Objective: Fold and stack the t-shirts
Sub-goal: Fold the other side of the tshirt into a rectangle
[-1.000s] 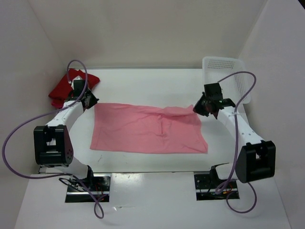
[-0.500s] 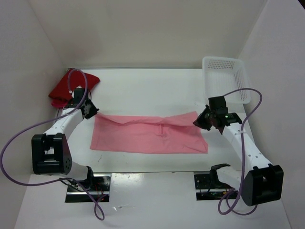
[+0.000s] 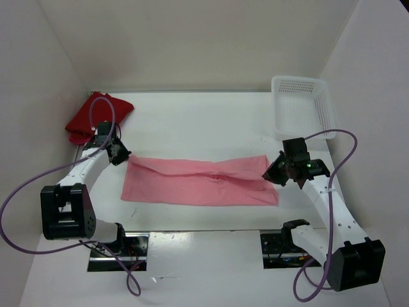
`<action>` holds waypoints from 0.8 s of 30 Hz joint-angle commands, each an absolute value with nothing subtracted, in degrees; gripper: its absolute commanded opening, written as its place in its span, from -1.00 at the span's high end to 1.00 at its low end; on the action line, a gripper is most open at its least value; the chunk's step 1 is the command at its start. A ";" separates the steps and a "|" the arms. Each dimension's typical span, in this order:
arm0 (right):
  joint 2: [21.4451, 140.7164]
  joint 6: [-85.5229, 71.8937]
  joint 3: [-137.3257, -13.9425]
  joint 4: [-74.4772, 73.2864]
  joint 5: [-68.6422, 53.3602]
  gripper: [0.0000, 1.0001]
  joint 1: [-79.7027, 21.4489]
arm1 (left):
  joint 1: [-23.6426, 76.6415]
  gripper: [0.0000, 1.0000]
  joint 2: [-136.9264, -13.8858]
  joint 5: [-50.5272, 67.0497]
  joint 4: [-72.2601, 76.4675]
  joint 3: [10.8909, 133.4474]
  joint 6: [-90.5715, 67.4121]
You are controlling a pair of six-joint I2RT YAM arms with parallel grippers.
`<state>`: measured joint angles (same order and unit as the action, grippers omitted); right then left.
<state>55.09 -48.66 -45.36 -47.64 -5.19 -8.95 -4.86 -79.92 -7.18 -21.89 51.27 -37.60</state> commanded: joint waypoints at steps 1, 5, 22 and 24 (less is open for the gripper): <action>52.83 -49.39 -47.72 -52.20 -3.17 0.90 -8.79 | -5.97 0.99 -77.35 -7.29 -23.91 50.45 -36.56; 51.33 -48.79 -48.87 -53.88 -2.64 0.61 -8.79 | -5.98 0.19 -76.03 -7.91 -24.43 49.92 -37.27; 74.24 -46.59 -56.76 -30.98 -4.91 0.86 -24.68 | 3.68 0.30 -77.25 3.76 -16.35 51.68 -37.35; 81.10 -45.54 -58.35 -27.88 -3.00 0.68 -27.23 | 4.83 0.30 -78.74 4.31 -15.56 51.68 -37.35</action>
